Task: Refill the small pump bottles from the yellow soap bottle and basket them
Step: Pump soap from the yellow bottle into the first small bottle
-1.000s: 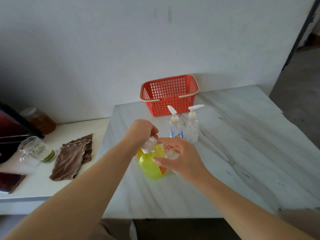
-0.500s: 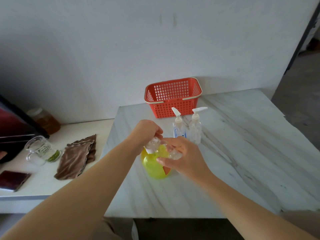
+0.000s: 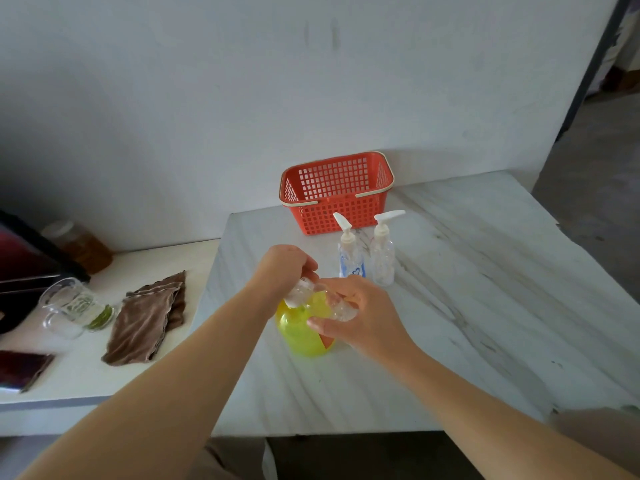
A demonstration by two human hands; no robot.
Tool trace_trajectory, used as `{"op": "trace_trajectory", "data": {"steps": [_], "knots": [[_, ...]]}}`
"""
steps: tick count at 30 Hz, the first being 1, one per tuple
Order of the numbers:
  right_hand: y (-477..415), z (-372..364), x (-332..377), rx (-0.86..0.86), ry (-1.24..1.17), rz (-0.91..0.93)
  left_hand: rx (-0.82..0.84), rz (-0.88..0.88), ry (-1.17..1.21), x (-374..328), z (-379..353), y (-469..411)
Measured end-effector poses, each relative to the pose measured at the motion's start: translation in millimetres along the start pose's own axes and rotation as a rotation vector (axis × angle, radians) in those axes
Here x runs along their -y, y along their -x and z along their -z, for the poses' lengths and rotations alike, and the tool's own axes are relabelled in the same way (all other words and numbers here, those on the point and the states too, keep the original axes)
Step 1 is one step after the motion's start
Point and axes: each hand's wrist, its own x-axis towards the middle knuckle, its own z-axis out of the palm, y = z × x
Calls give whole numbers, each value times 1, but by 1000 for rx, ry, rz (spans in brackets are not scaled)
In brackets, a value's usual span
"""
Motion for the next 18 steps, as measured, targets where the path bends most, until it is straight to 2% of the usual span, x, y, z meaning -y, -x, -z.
{"op": "trace_trajectory", "data": {"steps": [4, 9, 15, 18], "knots": [[-1, 0, 4, -22, 0, 10, -11, 57, 64, -9, 2, 7], [-1, -1, 2, -14, -38, 10, -29, 45, 70, -6, 1, 2], [0, -2, -1, -14, -7, -8, -137, 31, 56, 2, -5, -3], [-1, -1, -2, -7, -4, -8, -127, 43, 64, 1, -6, -2]]}}
